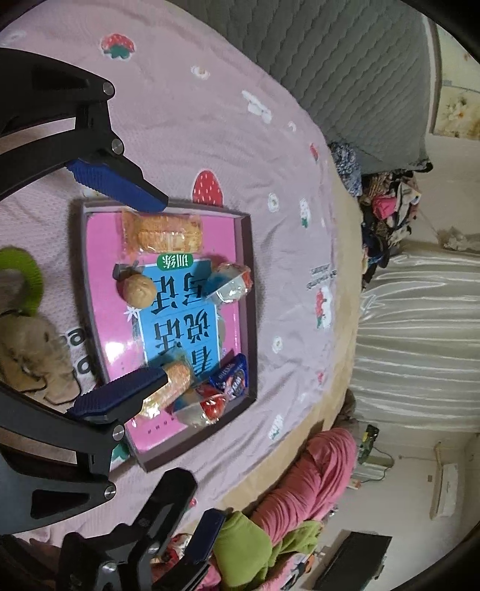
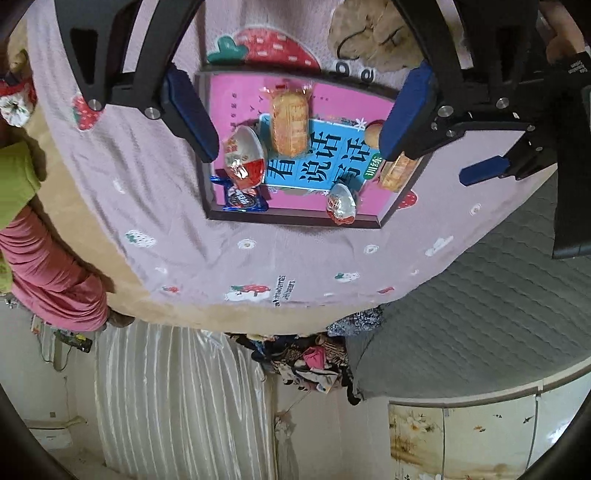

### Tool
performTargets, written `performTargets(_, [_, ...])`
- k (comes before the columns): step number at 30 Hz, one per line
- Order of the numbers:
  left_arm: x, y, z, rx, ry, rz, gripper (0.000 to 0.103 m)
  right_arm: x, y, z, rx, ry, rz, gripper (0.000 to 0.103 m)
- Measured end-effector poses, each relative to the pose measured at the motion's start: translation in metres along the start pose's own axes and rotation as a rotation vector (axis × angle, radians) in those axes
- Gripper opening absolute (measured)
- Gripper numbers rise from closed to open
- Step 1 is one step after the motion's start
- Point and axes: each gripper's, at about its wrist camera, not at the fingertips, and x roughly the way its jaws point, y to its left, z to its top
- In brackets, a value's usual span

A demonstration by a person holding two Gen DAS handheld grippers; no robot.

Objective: Organize objects
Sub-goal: 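Withdraw both open tools from the tray toward the hair ties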

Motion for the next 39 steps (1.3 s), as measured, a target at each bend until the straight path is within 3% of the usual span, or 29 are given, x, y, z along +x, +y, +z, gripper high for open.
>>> performTargets(25, [-0.158, 0.007, -0.045, -0.017, -0.019, 0.072, 0.087, -0.135, 0.049, -0.037, -0.077, 0.005, -0.017, 0.091])
performTargets(39, [-0.199, -0.006, -0.08, 0.012, 0.001, 0.08, 0.087, -0.172, 0.059, -0.058, -0.097, 0.021, -0.04, 0.094])
